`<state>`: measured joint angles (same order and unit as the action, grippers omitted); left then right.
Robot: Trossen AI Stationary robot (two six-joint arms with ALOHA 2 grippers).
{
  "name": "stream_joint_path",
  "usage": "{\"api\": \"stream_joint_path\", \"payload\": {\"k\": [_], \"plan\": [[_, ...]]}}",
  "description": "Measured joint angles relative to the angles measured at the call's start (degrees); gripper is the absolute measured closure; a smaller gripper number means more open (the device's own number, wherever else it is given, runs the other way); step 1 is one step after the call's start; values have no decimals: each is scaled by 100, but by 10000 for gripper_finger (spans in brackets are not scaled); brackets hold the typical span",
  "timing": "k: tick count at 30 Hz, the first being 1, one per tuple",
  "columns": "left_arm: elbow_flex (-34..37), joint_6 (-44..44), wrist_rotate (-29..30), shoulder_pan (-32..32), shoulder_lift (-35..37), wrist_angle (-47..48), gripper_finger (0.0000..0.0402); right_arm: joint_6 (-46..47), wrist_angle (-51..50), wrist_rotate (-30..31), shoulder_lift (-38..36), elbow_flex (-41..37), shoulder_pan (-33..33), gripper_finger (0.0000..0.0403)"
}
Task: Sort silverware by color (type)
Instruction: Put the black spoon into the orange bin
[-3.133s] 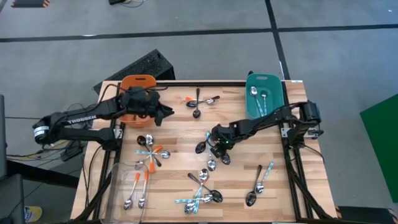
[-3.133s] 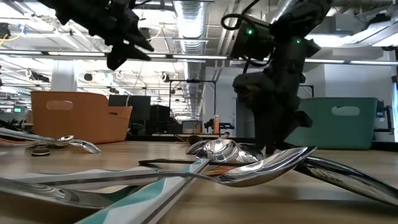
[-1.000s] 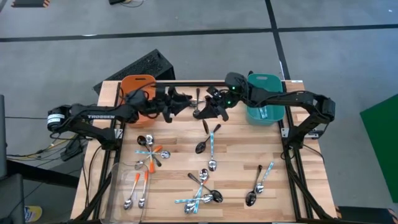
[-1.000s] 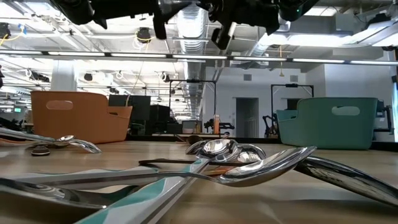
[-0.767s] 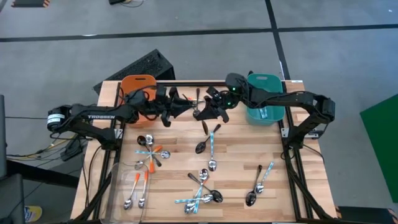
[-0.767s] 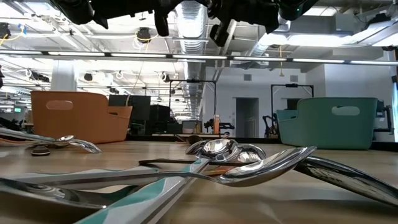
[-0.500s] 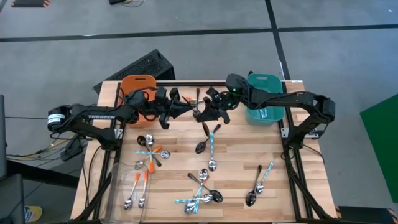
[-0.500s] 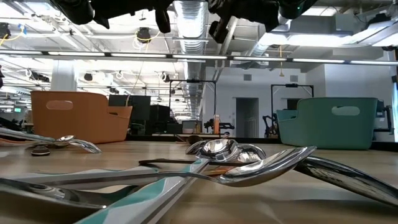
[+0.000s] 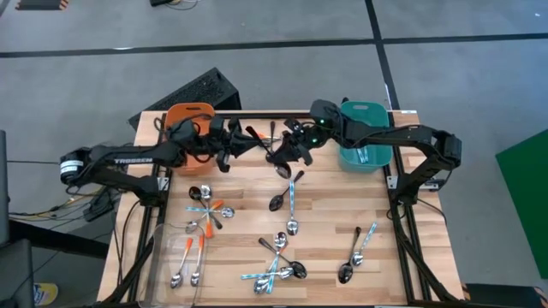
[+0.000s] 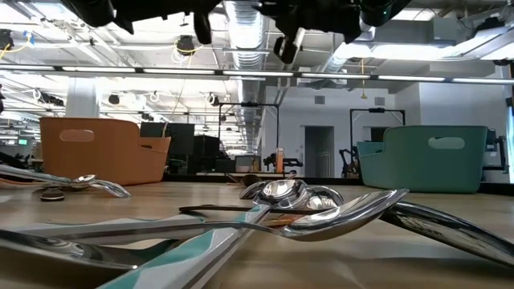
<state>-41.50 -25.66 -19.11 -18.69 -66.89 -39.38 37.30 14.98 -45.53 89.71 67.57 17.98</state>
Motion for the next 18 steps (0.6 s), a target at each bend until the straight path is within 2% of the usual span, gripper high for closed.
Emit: {"api": "stream_joint_path", "payload": {"k": [7,14,18], "plan": [[0,110,123,-470,995,1689,401,11,-717,676,7,-2,179,320],[0,192,380,-615,1731,2645,401,-121,-785,692,7,-2,242,319],[0,252,880,-740,2255,3820,401,-179,-793,692,7,-2,244,319]]}}
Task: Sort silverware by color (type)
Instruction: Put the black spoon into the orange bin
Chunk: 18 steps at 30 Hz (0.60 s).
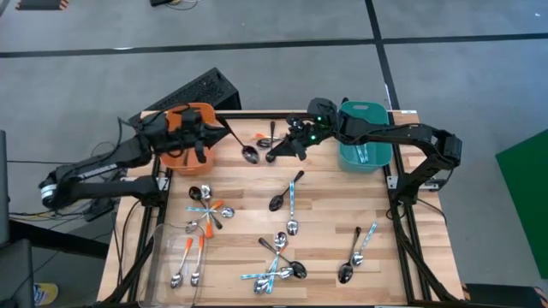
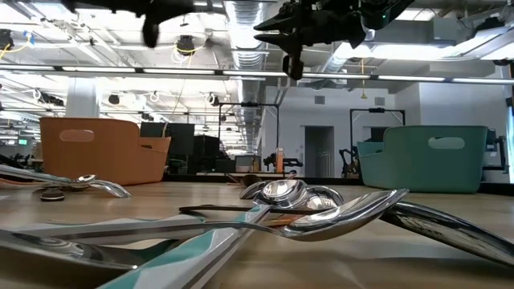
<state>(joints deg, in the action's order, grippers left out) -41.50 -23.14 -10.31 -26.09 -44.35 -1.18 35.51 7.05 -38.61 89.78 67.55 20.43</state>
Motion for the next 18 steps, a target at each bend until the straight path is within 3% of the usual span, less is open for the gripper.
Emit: {"api": "stream_joint_path", "payload": {"k": [7,13,18], "plan": [[0,-799,1598,-384,610,2148,401,-156,-117,-2,0,0,0,319],[-8,-932,2242,-579,653,3163,401,-246,-301,-6,0,0,9,319],[-625,-552,2709,-681,420,3896,401,-288,-474,-7,0,0,9,319]]}}
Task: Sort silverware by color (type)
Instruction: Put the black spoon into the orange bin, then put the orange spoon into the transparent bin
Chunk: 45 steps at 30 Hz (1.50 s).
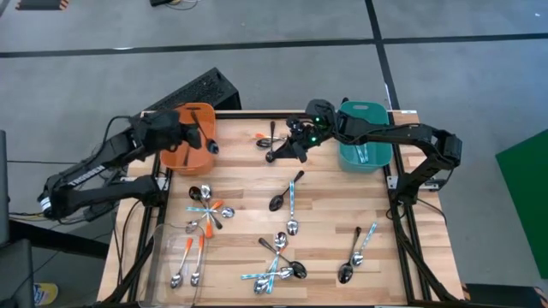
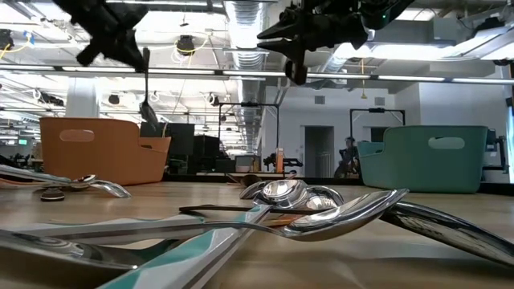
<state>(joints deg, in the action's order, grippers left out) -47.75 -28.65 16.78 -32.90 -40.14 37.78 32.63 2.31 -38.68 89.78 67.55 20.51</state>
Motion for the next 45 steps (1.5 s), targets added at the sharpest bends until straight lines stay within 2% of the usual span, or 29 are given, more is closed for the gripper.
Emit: {"api": "stream_joint_path", "payload": {"k": [3,7,12,18,22,30,35,40,45], "plan": [[-586,432,55,-123,-295,443,401,-14,-23,0,0,0,0,319],[-1234,814,46,-381,-882,1581,401,-34,-21,65,0,0,0,319],[-1386,877,-221,-690,-1686,2727,401,-111,-18,158,0,0,28,319],[-1386,839,-425,-917,-2450,2956,401,-7,-20,301,0,0,37,319],[-1386,694,-462,-1165,-2757,2959,392,168,-212,608,0,0,57,319],[-1388,768,-590,-1527,-2761,2916,300,80,-1188,1343,0,-4,52,319],[-1456,1175,-1277,-1439,-2377,2375,252,-101,-1389,1499,0,-4,72,319],[-1458,1047,-1705,-942,-1846,797,244,-105,-1419,1522,0,-4,188,319],[-1462,952,-1786,-271,-1718,-497,243,-429,-1428,2337,0,-4,178,319]]}}
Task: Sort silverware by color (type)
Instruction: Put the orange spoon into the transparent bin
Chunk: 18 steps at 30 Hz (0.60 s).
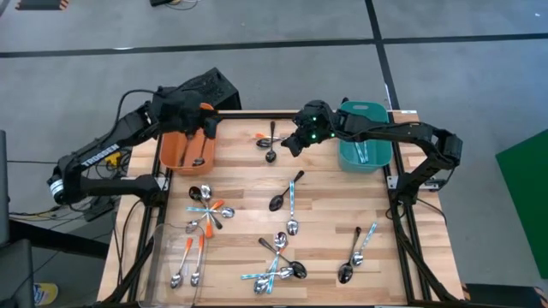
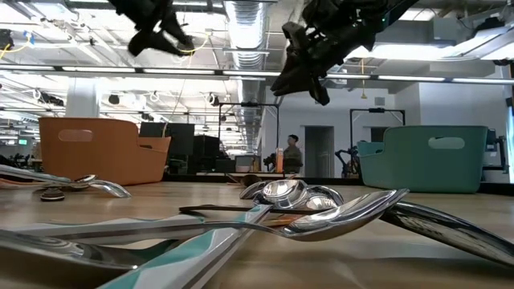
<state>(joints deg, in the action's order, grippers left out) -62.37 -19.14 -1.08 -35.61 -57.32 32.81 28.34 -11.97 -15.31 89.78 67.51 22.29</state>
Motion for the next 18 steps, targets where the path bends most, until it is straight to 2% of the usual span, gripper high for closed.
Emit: {"api": "stream_joint_path", "payload": {"k": [6,9,11,15,18], "plan": [[1,-474,-55,543,-52,-307,243,-1296,-110,869,3,0,-225,319],[2,-509,-16,790,-4,-441,243,-1711,-92,922,66,0,-274,319],[2,-487,230,961,54,-472,243,-1735,-118,888,70,-2,-243,314],[2,-248,782,1221,156,-545,243,-1747,-158,738,63,0,-145,277],[23,-53,842,1273,154,-577,243,-1743,-379,858,63,0,-136,232]]}}
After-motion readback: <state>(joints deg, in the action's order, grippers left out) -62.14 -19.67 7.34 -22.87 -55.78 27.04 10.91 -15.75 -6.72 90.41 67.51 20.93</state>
